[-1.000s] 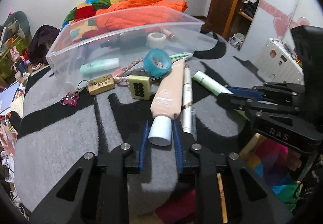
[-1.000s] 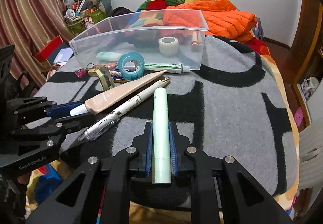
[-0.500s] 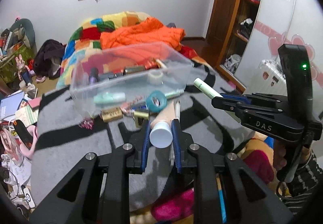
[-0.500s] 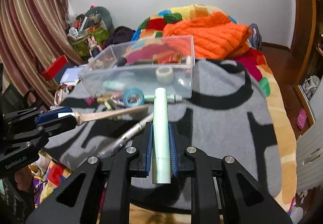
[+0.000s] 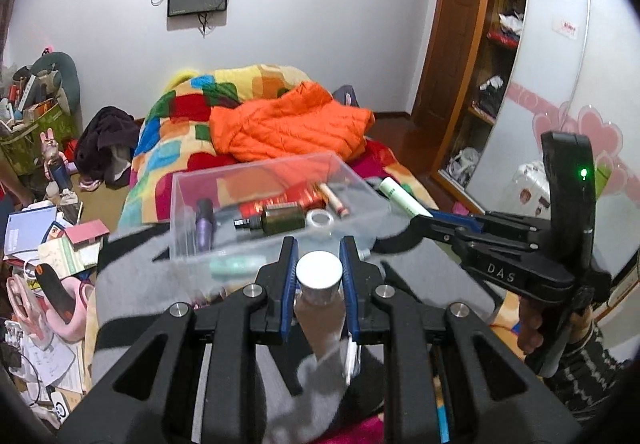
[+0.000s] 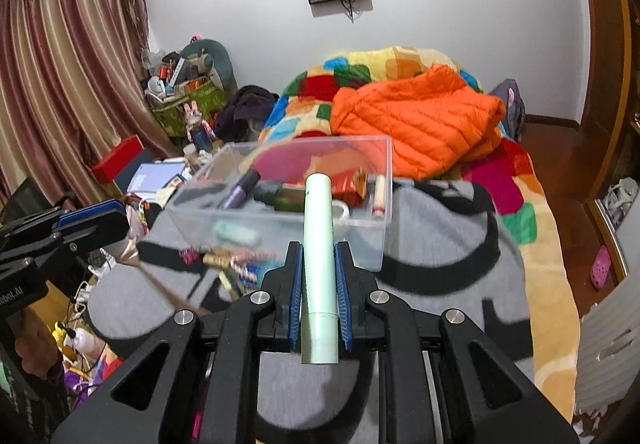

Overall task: Organize objects
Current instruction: 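Carry both held tubes over the clear box and open both tools, then grasp the white pen with the right tool while the left tool grasps the pink hair clip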

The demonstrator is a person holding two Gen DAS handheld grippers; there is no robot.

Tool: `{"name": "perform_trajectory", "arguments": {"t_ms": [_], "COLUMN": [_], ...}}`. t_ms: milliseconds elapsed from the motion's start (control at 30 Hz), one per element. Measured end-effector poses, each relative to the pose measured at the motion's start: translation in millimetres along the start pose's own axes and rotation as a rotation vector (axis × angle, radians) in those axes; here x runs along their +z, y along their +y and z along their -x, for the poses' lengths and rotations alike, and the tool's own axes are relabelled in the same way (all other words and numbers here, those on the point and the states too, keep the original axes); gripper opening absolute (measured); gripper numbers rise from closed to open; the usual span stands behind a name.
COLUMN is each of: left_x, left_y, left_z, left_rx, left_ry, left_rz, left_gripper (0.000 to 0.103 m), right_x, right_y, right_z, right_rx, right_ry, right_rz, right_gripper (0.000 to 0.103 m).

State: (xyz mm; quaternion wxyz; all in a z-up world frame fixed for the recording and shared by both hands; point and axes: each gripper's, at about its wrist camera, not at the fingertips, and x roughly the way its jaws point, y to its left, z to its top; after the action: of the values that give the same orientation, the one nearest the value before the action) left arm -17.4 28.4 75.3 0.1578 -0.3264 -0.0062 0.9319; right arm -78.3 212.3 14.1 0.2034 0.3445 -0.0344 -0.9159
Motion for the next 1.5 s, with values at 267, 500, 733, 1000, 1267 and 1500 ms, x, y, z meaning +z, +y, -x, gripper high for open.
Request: {"name": "perform_trajectory", "arguments": {"t_ms": [267,500,733,1000,1267,1500], "left_x": [48,90,93,65,39,22], "left_y": [19,38,56,85,114,111], "left_z": [0,-14,-65,-118,-124,-108], "left_rx": [0.013,0.044,0.063,0.044,0.077,0.121], "left_ry": [-0.055,-0.095,-0.053,0.09,0.166,0.181], "left_rz": [0.032,0.066,0.127,0.225,0.26,0.204], "left_gripper": [0.02,0.02,0.02,0.02,0.026,0.046], "right_x": [29,52,63,59,52,53], "right_y": [-4,-7,-7,-2,7,12], "right_z": [-14,-43,-80,-130,-143,-116], "right_rx": [0.019,0.015,-0.001,-0.026,-0.055,-0.042], "right_ry": [-0.027,-0.017,0.03,0.132,0.179,0.142], "right_rz": [-0.002,0.0,0.029,0.089,0.143,0.135], "right_gripper": [0.014,0.014,0.014,0.014,0.019,0.03]}}
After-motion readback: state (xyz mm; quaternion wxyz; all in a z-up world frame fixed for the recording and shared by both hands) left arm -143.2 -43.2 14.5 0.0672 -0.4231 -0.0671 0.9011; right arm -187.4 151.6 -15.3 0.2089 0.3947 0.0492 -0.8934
